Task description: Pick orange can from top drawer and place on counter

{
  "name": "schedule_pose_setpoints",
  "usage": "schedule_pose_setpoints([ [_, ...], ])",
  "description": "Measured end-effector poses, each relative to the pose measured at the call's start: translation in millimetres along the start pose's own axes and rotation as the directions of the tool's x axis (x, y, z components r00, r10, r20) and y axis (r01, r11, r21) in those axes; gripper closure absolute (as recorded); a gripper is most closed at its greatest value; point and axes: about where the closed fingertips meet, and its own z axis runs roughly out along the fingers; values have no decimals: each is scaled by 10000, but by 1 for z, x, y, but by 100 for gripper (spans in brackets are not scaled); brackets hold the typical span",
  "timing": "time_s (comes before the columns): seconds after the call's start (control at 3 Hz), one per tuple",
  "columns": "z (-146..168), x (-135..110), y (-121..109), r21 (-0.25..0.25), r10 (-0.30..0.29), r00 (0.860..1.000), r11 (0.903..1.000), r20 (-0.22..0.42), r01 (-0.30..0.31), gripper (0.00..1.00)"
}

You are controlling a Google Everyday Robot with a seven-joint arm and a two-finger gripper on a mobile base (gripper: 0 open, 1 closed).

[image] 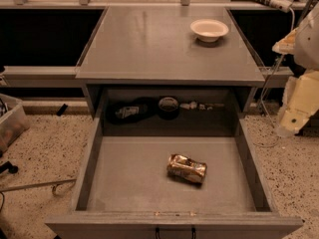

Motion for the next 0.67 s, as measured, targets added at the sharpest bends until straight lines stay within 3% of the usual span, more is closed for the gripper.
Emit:
schedule_pose_setpoints([
  [0.33, 0, 0, 0, 0, 0, 10000, 10000, 0, 0, 0],
  [0.67, 22, 1, 6, -23, 43, 10000, 10000, -42, -43, 0],
])
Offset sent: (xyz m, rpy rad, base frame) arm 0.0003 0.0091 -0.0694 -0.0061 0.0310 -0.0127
